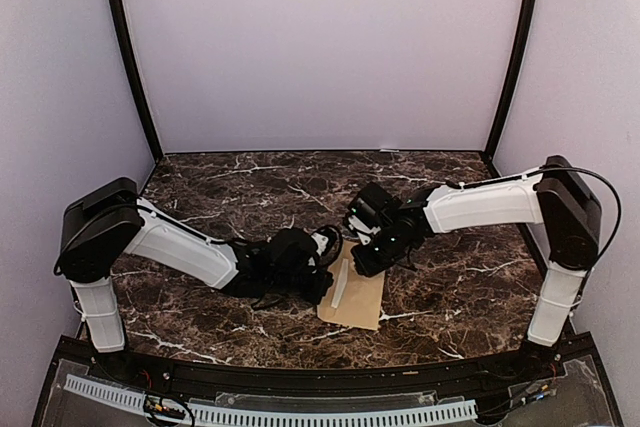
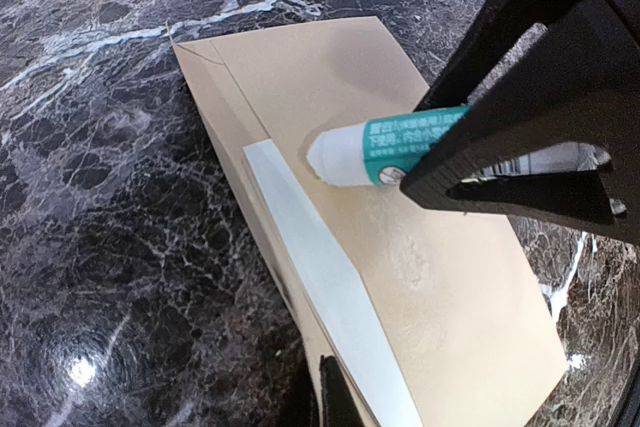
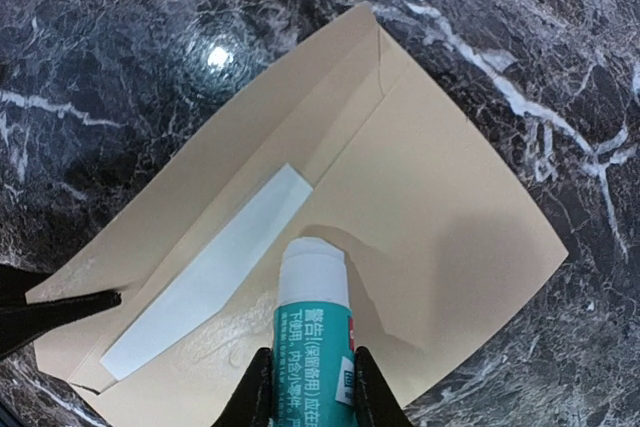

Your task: Place the letter into the envelope and seal it

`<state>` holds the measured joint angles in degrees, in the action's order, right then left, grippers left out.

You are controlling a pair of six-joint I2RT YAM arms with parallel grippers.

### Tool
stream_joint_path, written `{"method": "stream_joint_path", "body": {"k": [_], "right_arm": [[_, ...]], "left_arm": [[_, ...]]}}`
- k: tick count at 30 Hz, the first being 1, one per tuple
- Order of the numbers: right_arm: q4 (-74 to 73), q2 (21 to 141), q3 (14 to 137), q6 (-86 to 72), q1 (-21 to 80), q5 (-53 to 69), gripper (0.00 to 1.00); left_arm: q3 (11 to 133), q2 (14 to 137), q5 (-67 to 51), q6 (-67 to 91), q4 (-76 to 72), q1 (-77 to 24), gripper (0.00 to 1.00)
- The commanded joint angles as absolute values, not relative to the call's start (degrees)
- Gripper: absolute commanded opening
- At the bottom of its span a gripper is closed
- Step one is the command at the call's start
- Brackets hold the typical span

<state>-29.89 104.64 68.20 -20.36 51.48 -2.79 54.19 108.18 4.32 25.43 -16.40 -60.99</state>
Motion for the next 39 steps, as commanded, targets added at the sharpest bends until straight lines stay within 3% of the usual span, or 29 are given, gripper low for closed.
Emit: {"method": "stream_joint_path", "body": {"k": [1,11,25,33,39], "right_arm": [[-27.88,106.53,70.52,-18.99,50.93,-4.8,0.0],[-33.79,103.16,66.49,-22.55,52.14,-2.12,0.0],[-27.77,99.17,59.86,-27.24,57.42,14.86,0.0],[-31.55,101.26,62.63,-28.1,53.79,-4.51,0.0],[-27.75,103.48,65.51,-24.75,51.47,-5.79,0.0]], "left_arm": [[55.31,109.0,3.33,24.74,-14.51,-61.52,0.0],[55.88,109.12,8.21,28.61,-13.04,-61.44,0.0],[56.27,109.02,7.53,28.99,-14.18,-61.48,0.0],[56.4,109.41,5.22,27.52,-14.15,-61.52,0.0],[56.66,109.71,4.14,26.47,-13.83,-61.76,0.0]]}}
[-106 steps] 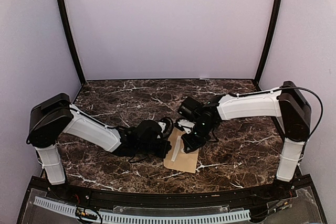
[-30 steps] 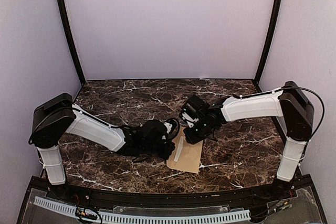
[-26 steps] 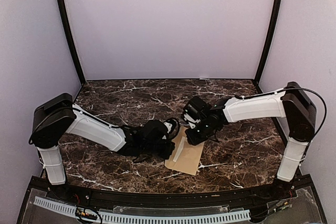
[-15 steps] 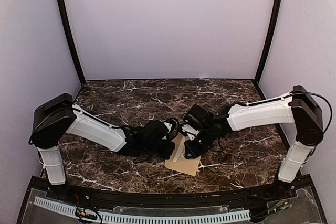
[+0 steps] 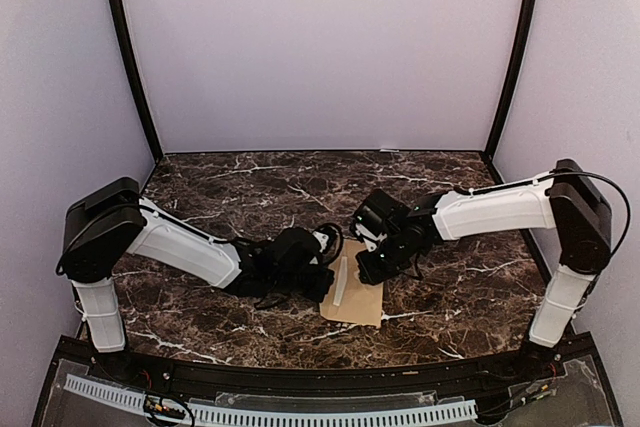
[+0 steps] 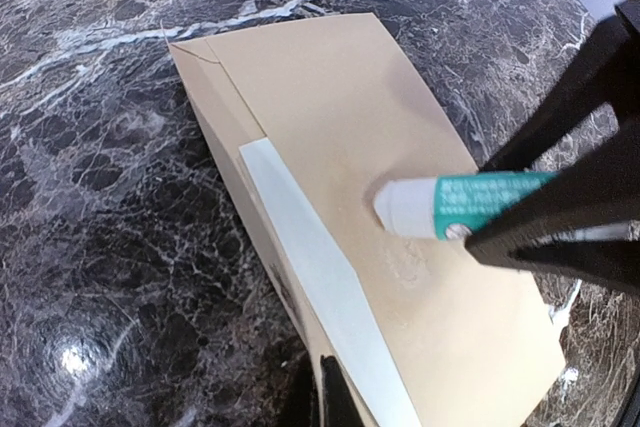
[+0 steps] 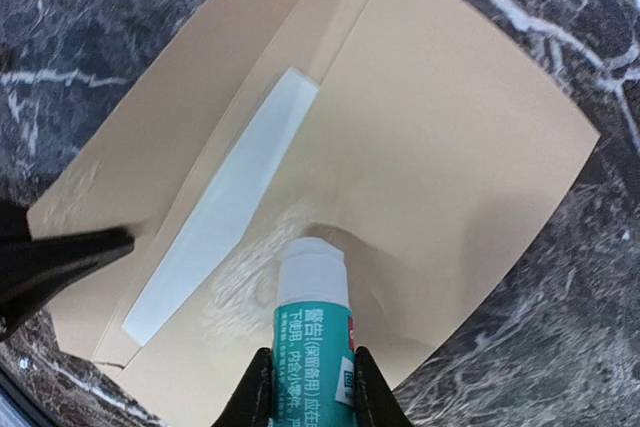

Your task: Place the letter into the envelope and seal it

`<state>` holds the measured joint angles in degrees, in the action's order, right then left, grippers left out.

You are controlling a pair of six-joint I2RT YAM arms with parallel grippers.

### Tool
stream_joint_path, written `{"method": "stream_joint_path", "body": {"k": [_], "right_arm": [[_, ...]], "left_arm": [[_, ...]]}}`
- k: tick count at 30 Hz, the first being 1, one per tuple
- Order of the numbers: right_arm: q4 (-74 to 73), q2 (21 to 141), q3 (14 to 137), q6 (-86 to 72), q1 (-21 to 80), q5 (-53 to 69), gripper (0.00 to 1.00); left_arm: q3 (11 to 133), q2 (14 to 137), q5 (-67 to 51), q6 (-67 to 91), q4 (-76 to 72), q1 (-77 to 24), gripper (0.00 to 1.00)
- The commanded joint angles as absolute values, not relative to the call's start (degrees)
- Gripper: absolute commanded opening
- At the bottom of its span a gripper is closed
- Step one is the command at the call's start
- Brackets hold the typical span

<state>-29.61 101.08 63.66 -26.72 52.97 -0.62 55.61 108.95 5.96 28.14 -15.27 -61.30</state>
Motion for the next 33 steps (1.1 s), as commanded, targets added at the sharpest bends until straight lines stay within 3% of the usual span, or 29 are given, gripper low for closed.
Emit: {"method": "stream_joint_path", "body": {"k": [1,13,24,33], "right_arm": [[-27.12,103.85,65.97,-24.36,51.24,-5.76,0.0],[-25.21,105.55,67.01,-21.53,50.96,-0.18,0.0],[-30.39,101.08,61.12,-27.09,55.02,-0.16,0.0],[-24.59,99.76,56.04,-31.74,59.29,6.15,0.0]], "left_arm": [[56.79,109.79,4.02,26.37,-13.74,-61.82,0.0],[57.19,110.37,5.85,27.01,-12.99,-62.03,0.0],[57.56,110.05,10.35,29.99,-11.21,-62.0,0.0],[57.5,109.79,10.51,30.71,-11.36,-61.97,0.0]]}}
